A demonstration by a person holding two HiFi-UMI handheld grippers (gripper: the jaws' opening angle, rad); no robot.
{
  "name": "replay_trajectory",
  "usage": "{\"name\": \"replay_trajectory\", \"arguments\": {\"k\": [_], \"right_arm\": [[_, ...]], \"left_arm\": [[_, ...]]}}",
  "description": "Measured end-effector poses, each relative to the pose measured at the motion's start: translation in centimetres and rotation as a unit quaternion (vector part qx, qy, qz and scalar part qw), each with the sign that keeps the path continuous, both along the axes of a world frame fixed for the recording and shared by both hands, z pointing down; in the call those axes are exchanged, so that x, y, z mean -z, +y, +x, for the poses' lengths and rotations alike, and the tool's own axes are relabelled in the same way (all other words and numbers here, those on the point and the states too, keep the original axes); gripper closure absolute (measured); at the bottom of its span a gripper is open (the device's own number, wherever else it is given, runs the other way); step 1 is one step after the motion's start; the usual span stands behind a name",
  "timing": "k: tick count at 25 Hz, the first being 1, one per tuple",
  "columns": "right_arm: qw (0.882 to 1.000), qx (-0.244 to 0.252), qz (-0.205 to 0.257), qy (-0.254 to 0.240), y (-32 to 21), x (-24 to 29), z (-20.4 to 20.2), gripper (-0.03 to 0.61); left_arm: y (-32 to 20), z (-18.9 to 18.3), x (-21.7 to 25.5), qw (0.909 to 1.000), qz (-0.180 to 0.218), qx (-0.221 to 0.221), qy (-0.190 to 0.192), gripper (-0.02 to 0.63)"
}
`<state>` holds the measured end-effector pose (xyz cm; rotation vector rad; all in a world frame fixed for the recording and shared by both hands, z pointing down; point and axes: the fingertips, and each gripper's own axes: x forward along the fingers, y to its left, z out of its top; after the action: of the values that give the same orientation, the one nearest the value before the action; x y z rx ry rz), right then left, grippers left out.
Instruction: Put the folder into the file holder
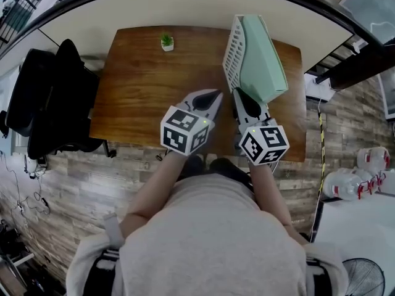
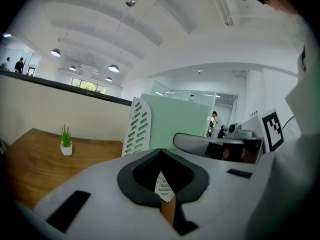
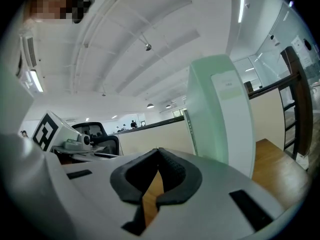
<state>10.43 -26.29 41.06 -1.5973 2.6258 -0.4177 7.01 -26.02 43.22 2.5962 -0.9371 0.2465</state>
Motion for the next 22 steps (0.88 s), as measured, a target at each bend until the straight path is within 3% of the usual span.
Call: {"name": "replay_trajectory", "arguments": {"k": [10,22], "right_arm": [[0.999,0.014,0.026,0.014,-0.1,1.7,0.2,0.569],[0.999,0.017,0.026,0.02,-0.3,1.7,0.8,0.569]], "left_arm": [[-0.4,-1.0,1.6,0.9995,0.028,0.013,0.007,0.6],[-1.0,-0.5,2.2,0.9992,0.035,0.007,0.016,0.6]]}}
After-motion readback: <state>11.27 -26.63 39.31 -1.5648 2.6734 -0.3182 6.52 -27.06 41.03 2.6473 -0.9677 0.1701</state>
